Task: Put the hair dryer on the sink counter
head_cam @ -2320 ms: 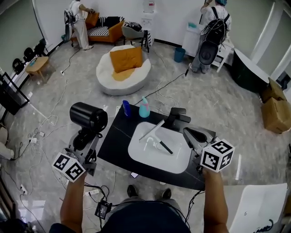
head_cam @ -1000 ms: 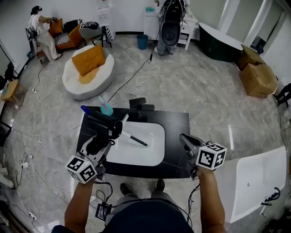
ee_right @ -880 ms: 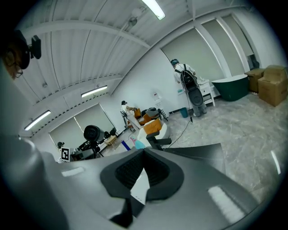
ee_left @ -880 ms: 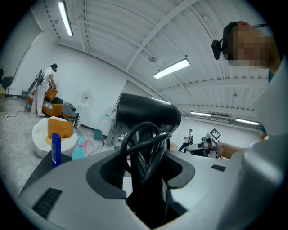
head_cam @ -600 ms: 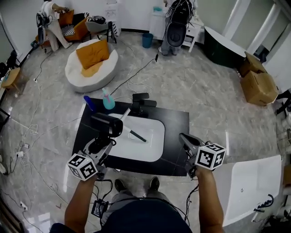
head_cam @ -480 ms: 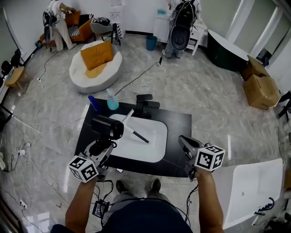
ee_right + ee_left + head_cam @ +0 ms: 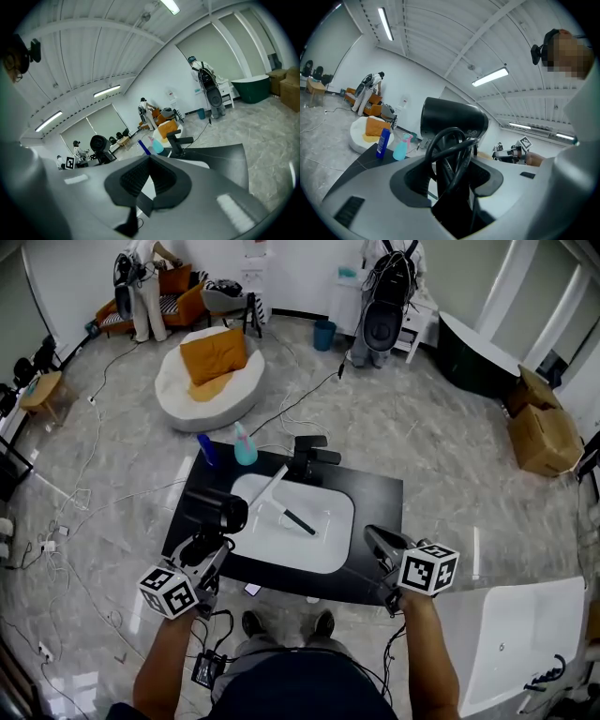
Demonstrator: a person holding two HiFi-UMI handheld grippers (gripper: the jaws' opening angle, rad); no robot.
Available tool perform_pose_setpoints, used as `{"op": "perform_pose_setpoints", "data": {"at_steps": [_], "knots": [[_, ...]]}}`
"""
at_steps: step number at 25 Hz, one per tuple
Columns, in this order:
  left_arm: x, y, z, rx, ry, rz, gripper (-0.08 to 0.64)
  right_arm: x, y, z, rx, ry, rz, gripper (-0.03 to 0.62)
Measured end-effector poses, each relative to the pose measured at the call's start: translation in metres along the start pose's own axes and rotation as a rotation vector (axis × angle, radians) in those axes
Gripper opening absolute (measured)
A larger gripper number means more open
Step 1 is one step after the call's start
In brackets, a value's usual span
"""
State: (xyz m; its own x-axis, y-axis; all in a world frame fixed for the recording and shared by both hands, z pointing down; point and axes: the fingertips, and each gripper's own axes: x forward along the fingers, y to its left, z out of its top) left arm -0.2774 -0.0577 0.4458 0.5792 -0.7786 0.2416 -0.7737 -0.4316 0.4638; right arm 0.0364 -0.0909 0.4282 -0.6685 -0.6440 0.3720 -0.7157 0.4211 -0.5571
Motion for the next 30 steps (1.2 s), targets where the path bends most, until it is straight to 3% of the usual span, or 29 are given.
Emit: {"op": "perform_pose_setpoints", "data": {"at_steps": [12, 17, 22, 30], "knots": [[0.006, 0.015, -0.013, -0.033, 0.045, -0.001, 0.199, 0.014, -0.012, -0.039, 0.109, 0.051, -0.004, 0.011], [0.028, 0.03, -0.04, -0.122, 0.109, 0.012, 0.199, 0.037, -0.038, -0.062, 0.233, 0.079, -0.031, 0.011], [0.049, 0.036, -0.069, -0.176, 0.157, 0.014, 0.199, 0.054, -0.056, -0.076, 0.295, 0.074, -0.057, 0.011], [0.082, 0.036, -0.068, -0.142, 0.192, -0.014, 0.199, 0.036, -0.085, -0.08, 0.322, 0.037, -0.121, 0.011]]}}
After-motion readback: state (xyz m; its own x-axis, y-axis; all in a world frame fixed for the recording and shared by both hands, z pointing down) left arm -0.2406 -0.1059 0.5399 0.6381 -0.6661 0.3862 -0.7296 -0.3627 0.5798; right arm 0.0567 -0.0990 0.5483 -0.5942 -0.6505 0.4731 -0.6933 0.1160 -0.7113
